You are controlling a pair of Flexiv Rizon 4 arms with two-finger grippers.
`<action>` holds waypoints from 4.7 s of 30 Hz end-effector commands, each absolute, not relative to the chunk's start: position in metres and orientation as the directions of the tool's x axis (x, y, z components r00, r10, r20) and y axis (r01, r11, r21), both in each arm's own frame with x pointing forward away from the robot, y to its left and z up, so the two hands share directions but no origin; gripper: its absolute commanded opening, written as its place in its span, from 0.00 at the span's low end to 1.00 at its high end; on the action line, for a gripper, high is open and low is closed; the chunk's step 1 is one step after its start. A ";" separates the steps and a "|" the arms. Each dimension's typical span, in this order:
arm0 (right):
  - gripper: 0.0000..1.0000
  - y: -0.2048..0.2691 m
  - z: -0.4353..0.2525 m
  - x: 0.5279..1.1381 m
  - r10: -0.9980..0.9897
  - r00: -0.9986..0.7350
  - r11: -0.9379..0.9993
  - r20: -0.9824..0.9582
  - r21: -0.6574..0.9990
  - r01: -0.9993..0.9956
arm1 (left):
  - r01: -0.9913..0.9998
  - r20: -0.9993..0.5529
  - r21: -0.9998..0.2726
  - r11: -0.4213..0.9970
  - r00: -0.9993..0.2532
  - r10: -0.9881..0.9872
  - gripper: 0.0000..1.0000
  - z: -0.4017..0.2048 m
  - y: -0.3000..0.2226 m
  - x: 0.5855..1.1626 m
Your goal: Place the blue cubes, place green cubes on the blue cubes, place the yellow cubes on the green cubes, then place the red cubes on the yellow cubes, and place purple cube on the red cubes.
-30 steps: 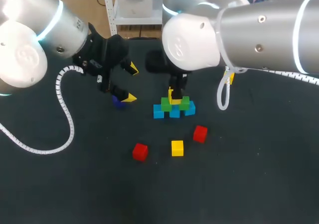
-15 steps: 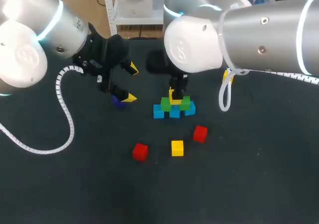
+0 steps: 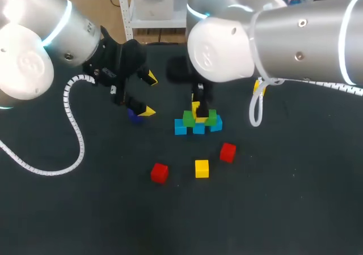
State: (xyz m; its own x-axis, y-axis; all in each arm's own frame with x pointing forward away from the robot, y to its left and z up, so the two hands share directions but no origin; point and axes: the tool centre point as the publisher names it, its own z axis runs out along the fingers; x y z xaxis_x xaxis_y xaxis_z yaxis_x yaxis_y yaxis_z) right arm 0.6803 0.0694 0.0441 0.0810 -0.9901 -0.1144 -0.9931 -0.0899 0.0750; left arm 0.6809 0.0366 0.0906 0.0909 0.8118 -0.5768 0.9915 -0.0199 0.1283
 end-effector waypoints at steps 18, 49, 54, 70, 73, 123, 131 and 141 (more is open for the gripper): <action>1.00 0.026 0.083 0.693 -0.928 -0.035 0.056 -0.371 -0.047 -0.997 | 0.991 -0.581 0.131 -0.022 0.095 0.808 1.00 0.090 0.038 0.681; 0.00 0.002 0.034 0.697 -0.868 -0.144 0.101 -0.475 0.115 -0.988 | 0.991 -0.581 0.131 -0.022 0.095 0.808 1.00 0.090 0.038 0.681; 0.00 0.007 0.030 0.697 -0.870 -0.136 0.087 -0.474 0.125 -0.988 | 0.991 -0.581 0.131 -0.022 0.095 0.808 1.00 0.090 0.038 0.681; 0.00 0.015 0.023 0.697 -0.882 -0.128 0.069 -0.454 0.145 -0.987 | 0.991 -0.581 0.131 -0.022 0.095 0.808 1.00 0.090 0.038 0.681; 0.00 0.016 0.022 0.697 -0.883 -0.127 0.067 -0.453 0.145 -0.987 | 0.991 -0.581 0.131 -0.022 0.095 0.808 1.00 0.090 0.038 0.681; 0.00 0.001 0.034 0.704 -0.888 -0.143 0.103 -0.437 0.113 -0.988 | 0.991 -0.581 0.131 -0.022 0.095 0.808 1.00 0.090 0.038 0.681; 0.00 -0.014 0.034 0.709 -0.884 -0.176 0.145 -0.433 0.104 -0.984 | 0.991 -0.581 0.131 -0.022 0.095 0.808 1.00 0.090 0.038 0.681; 0.00 -0.041 0.042 0.728 -0.879 -0.252 0.243 -0.404 0.076 -0.967 | 0.991 -0.581 0.131 -0.022 0.095 0.808 1.00 0.090 0.038 0.681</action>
State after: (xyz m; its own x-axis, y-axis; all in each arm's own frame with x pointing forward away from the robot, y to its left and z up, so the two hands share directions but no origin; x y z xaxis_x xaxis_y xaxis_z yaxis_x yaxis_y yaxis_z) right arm 0.7302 -0.0345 0.0389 -0.2463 -0.8809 -0.4041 -0.9690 0.2327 0.0832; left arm 0.6809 0.0366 0.0906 0.0908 0.8119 -0.5767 0.9915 -0.0198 0.1282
